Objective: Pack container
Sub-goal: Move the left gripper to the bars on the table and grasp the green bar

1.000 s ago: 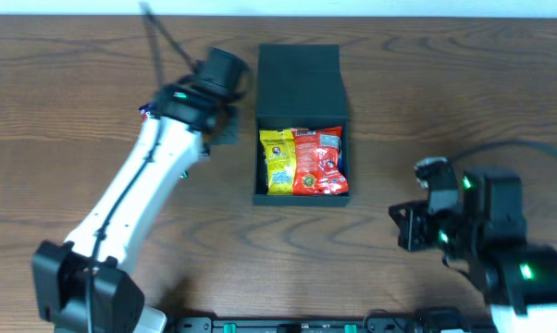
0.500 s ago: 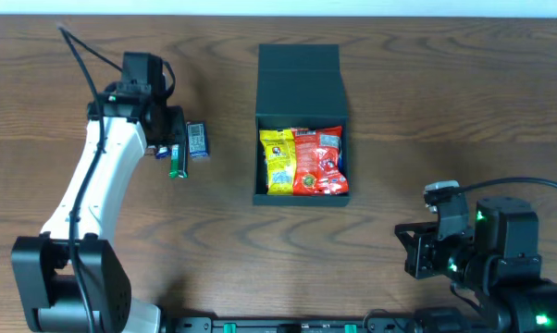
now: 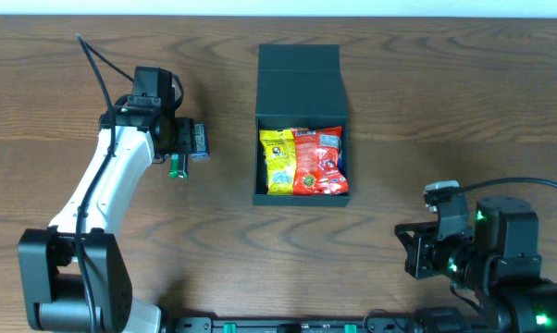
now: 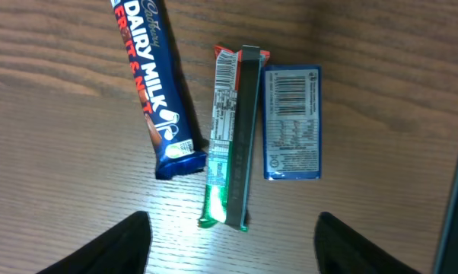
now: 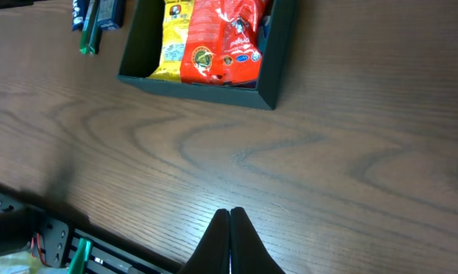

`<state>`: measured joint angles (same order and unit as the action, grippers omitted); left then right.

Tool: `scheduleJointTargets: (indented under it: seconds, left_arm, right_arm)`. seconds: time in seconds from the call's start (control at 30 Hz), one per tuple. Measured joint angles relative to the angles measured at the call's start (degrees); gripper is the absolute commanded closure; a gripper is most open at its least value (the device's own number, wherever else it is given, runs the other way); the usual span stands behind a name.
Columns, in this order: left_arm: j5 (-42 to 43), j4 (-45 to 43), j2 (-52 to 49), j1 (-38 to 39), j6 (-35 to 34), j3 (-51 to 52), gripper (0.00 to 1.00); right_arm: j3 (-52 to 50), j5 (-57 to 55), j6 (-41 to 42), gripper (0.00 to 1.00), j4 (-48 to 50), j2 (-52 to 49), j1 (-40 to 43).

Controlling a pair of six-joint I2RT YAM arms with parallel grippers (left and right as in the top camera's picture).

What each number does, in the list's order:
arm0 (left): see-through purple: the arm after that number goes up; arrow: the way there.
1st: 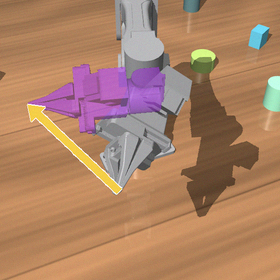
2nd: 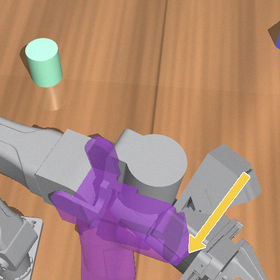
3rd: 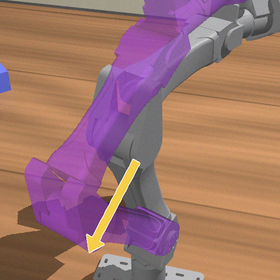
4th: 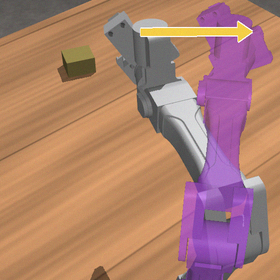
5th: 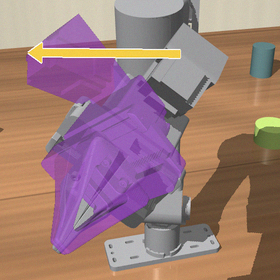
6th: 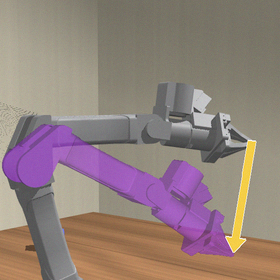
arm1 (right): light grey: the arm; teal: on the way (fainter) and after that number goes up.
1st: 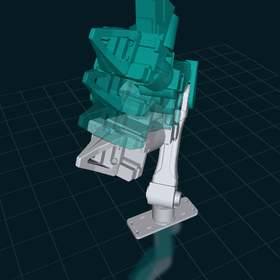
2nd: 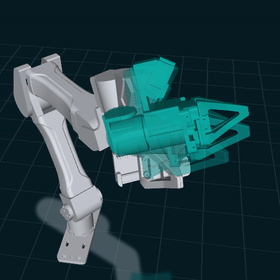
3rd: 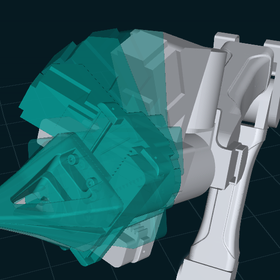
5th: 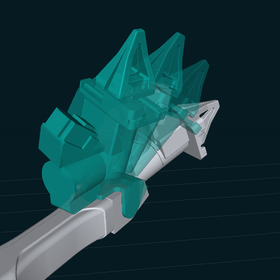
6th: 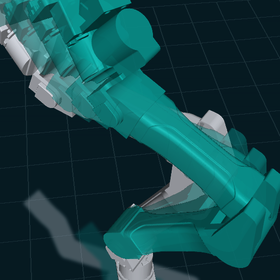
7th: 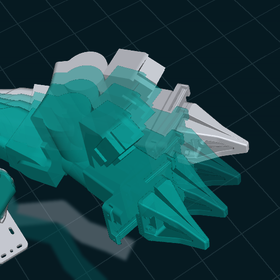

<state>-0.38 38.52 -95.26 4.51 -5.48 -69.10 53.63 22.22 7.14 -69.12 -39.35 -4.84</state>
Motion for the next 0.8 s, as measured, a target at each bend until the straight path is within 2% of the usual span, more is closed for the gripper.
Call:
scheduleJointTargets:
  seconds: [0.27,0.8]
  left_arm:
    - [-0.5,-0.5,-5.5,0.0,5.6,0.0,0.39]
    - [-1.9,-5.0,-11.1,0.0,10.3,0.0,0.38]
  right_arm:
    - [0.0,-0.3,0.0,0.98,0.0,0.0,0.0]
    - [0.0,-0.9,0.0,0.98,0.0,0.0,0.0]
